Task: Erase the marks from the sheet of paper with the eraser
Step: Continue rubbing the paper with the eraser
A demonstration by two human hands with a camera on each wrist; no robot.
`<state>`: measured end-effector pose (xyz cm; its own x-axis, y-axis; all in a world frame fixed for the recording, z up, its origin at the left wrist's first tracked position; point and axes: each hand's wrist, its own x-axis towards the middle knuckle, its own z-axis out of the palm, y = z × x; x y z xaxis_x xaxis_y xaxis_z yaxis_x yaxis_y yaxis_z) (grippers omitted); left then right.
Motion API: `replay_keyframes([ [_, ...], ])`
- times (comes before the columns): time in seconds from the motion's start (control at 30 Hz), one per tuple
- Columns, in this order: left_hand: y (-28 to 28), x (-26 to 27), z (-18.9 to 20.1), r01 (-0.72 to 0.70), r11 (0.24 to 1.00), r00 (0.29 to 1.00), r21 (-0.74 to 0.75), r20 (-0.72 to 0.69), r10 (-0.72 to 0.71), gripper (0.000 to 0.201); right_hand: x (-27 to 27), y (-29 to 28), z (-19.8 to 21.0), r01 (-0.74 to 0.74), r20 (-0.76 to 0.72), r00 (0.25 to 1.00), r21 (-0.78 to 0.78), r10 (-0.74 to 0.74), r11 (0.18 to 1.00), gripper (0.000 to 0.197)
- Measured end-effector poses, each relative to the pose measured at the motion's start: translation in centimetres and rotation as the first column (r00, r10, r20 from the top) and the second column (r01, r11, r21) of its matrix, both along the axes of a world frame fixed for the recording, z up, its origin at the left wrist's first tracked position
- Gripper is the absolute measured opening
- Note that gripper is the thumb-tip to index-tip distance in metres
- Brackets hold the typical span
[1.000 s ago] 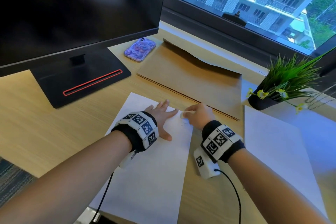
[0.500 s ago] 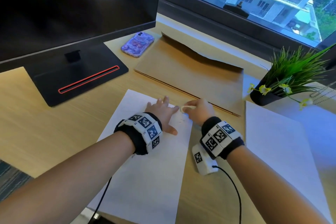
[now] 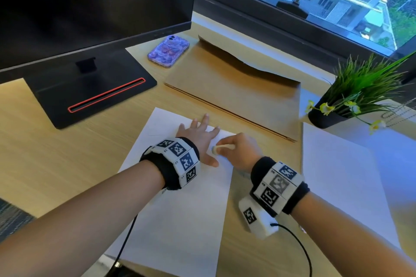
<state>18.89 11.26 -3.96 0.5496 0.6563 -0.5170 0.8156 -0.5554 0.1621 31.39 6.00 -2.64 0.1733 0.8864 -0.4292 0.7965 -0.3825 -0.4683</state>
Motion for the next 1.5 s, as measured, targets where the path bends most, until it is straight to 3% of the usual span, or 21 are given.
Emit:
replay_keyframes([
  [0.2, -0.1, 0.0, 0.0, -0.003, 1.000, 1.000, -0.004, -0.004, 0.003, 0.100, 0.6, 2.3, 0.2, 0.244, -0.044, 0.970, 0.136, -0.240, 0.960, 0.028],
  [0.43, 0.0, 0.1, -0.1, -0.003, 1.000, 1.000, -0.005, -0.007, 0.003, 0.099, 0.4, 0.1, -0.2, 0.077, -0.047, 0.996, -0.033, -0.079, 0.996, 0.028],
  [0.6, -0.1, 0.1, 0.0, -0.008, 1.000, 1.000, -0.005, 0.000, 0.008, 0.098, 1.2, 2.3, 0.3, 0.254, -0.037, 0.967, 0.154, -0.252, 0.955, 0.026],
  [0.77, -0.1, 0.1, 0.1, -0.015, 1.000, 1.000, -0.012, 0.002, 0.015, 0.098, 0.3, 0.3, -0.4, 0.058, 0.053, 0.997, 0.016, -0.059, 0.998, 0.031],
  [0.97, -0.1, 0.1, -0.1, -0.010, 1.000, 1.000, -0.002, -0.001, 0.010, 0.099, 0.9, 2.6, 0.1, 0.245, -0.032, 0.970, 0.157, -0.243, 0.957, 0.027],
  [1.17, -0.1, 0.2, 0.0, -0.013, 1.000, 1.000, -0.011, 0.003, 0.013, 0.099, 0.7, 0.2, 0.0, 0.053, 0.022, 0.998, -0.042, -0.052, 0.998, 0.031],
  [1.37, 0.0, 0.1, 0.1, -0.012, 1.000, 1.000, -0.020, 0.001, 0.012, 0.099, 1.0, 2.2, 0.2, 0.234, -0.033, 0.972, 0.089, -0.232, 0.968, 0.031],
  [1.5, -0.1, 0.2, 0.2, -0.013, 1.000, 1.000, -0.017, -0.002, 0.013, 0.099, 0.2, -0.6, -0.3, 0.112, -0.017, 0.994, 0.084, -0.111, 0.990, 0.031],
])
